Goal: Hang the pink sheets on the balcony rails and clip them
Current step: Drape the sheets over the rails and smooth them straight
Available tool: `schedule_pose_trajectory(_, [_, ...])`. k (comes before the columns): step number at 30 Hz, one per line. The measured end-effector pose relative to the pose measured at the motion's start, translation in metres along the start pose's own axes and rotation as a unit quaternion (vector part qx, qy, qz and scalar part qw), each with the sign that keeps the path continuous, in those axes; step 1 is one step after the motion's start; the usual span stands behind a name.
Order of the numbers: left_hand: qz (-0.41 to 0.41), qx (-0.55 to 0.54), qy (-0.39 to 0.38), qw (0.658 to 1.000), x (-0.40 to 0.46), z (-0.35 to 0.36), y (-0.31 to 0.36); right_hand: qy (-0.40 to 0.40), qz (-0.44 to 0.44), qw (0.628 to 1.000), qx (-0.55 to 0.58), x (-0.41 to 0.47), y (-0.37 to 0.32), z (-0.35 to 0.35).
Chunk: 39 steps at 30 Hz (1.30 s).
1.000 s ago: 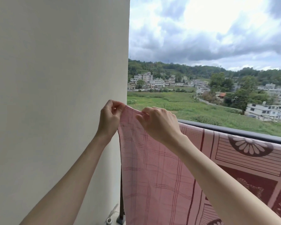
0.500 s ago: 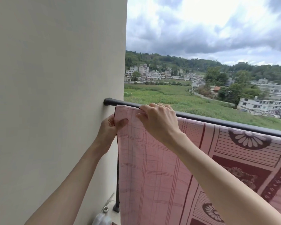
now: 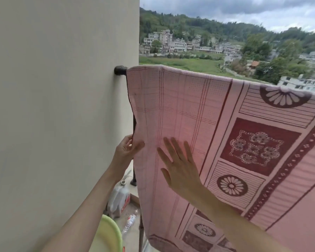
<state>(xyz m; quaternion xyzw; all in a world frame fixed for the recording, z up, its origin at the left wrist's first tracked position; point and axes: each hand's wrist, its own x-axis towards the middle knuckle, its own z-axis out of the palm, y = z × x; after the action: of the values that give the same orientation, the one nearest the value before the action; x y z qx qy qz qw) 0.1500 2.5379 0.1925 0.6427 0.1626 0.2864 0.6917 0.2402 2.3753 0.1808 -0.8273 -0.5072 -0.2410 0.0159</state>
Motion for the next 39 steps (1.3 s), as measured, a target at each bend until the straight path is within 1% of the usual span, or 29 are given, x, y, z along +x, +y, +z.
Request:
schedule_pose_trajectory(4, [-0.031,0.077,0.039,0.996,-0.025,0.041,-0.052,-0.094,0.045,0.993,0.058,-0.061,0.022,0.046])
schedule_pose_trajectory(6, [-0.043,0.132,0.041,0.989,-0.042,0.062,-0.087,-0.149,0.073,0.982,0.093,-0.094,0.032,0.072])
schedule_pose_trajectory(8, [-0.078,0.173,0.041,0.981,-0.067,0.082,-0.13,-0.217,0.099,0.963,0.124,-0.13,0.045,0.099])
schedule_pose_trajectory(11, [-0.126,0.185,0.013,0.975,-0.104,0.097,-0.191,-0.276,0.108,0.939,0.175,-0.175,0.052,0.143])
schedule_pose_trajectory(13, [-0.148,0.186,-0.003,0.971,-0.117,0.097,-0.223,-0.323,0.116,0.913,0.219,-0.199,0.049,0.176])
schedule_pose_trajectory(15, [-0.162,0.174,-0.015,0.971,-0.119,0.098,-0.246,-0.334,0.142,0.9,0.242,-0.215,0.041,0.204])
schedule_pose_trajectory(18, [-0.147,0.194,-0.033,0.969,-0.117,0.103,-0.286,-0.319,0.173,0.886,0.289,-0.23,0.02,0.251])
schedule_pose_trajectory(21, [-0.116,0.207,-0.022,0.971,-0.125,0.105,-0.335,-0.296,0.183,0.885,0.311,-0.246,-0.005,0.304])
schedule_pose_trajectory(25, [-0.028,0.265,-0.026,0.964,-0.128,0.097,-0.4,-0.25,0.225,0.869,0.363,-0.263,-0.038,0.377])
schedule_pose_trajectory(26, [-0.013,0.268,-0.034,0.963,-0.127,0.095,-0.416,-0.229,0.234,0.868,0.373,-0.265,-0.043,0.397])
schedule_pose_trajectory(28, [0.01,0.268,-0.049,0.962,-0.125,0.093,-0.449,-0.18,0.232,0.882,0.369,-0.269,-0.051,0.44])
schedule_pose_trajectory(30, [0.039,0.252,-0.056,0.965,-0.121,0.09,-0.483,-0.105,0.24,0.891,0.37,-0.272,-0.052,0.481])
schedule_pose_trajectory(32, [0.07,0.235,-0.055,0.968,-0.12,0.085,-0.52,-0.03,0.273,0.884,0.379,-0.276,-0.044,0.517])
schedule_pose_trajectory(34, [0.102,0.228,-0.031,0.968,-0.12,0.077,-0.562,0.018,0.309,0.867,0.389,-0.28,-0.032,0.545])
schedule_pose_trajectory(36, [0.112,0.215,0.012,0.97,-0.122,0.069,-0.606,0.059,0.329,0.851,0.405,-0.288,-0.021,0.565])
schedule_pose_trajectory(39, [0.129,0.171,0.099,0.972,-0.126,0.065,-0.658,0.133,0.328,0.849,0.393,-0.302,-0.011,0.58])
